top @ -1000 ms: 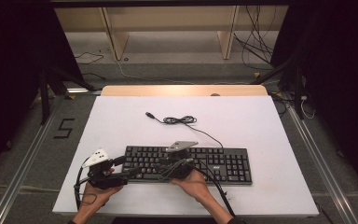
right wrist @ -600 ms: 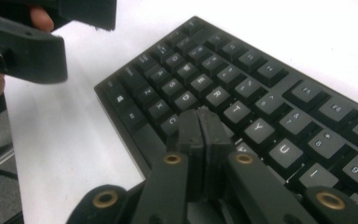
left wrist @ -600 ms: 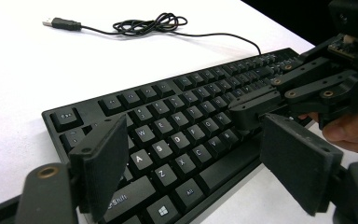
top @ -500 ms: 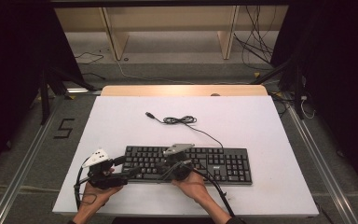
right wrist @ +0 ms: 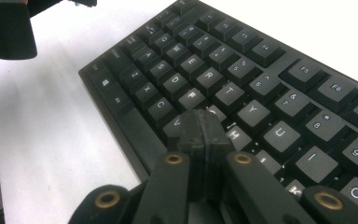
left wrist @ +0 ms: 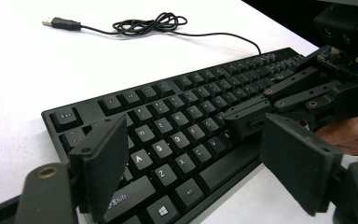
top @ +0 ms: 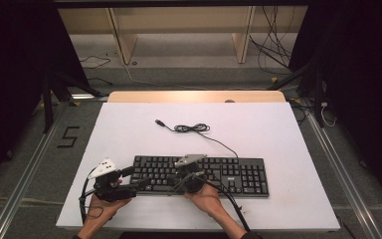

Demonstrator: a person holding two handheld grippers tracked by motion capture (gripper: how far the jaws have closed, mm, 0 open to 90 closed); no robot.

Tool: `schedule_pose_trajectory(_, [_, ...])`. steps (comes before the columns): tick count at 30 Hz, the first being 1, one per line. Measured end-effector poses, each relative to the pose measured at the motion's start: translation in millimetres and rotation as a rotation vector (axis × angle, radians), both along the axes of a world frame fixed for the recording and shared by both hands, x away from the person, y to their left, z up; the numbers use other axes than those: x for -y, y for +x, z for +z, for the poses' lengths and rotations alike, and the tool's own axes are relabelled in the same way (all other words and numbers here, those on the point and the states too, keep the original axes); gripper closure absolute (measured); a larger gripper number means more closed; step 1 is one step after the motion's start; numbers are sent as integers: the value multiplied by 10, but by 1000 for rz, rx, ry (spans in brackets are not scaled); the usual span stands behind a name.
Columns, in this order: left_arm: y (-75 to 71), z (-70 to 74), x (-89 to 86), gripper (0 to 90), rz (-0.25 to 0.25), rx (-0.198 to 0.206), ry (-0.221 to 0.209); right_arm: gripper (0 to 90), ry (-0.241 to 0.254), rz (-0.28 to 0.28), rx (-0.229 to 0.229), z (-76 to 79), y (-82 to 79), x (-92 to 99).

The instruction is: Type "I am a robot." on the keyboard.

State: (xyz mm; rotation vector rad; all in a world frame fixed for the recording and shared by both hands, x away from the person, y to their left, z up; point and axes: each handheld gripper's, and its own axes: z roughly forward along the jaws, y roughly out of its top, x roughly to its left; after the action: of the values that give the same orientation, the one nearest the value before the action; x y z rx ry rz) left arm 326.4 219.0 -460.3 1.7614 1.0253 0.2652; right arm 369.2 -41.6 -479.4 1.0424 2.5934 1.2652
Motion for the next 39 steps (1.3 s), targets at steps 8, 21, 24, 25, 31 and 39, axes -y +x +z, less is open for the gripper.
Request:
schedule_pose_trajectory(8, [0, 0, 1, 232, 0, 0, 2, 900, -5, 0, -3, -13, 1, -4])
schedule_pose_trajectory(21, [-1, 1, 4, 231, 0, 0, 2, 900, -4, 1, -3, -16, 0, -3])
schedule_pose_trajectory(24, [-1, 0, 5, 231, -1, -1, 3, 900, -8, 2, -3, -25, -5, -9])
schedule_pose_trajectory(25, [-1, 0, 6, 231, -1, -1, 4, 900, -16, 4, -6, -39, -6, -15])
schedule_pose_trajectory(31, [-1, -1, 9, 231, -1, -3, 5, 900, -17, -3, -4, -44, -15, -19])
schedule_pose_trajectory(39, [2, -3, 3, 230, -2, -2, 4, 900, 18, -15, -1, 5, -3, 21])
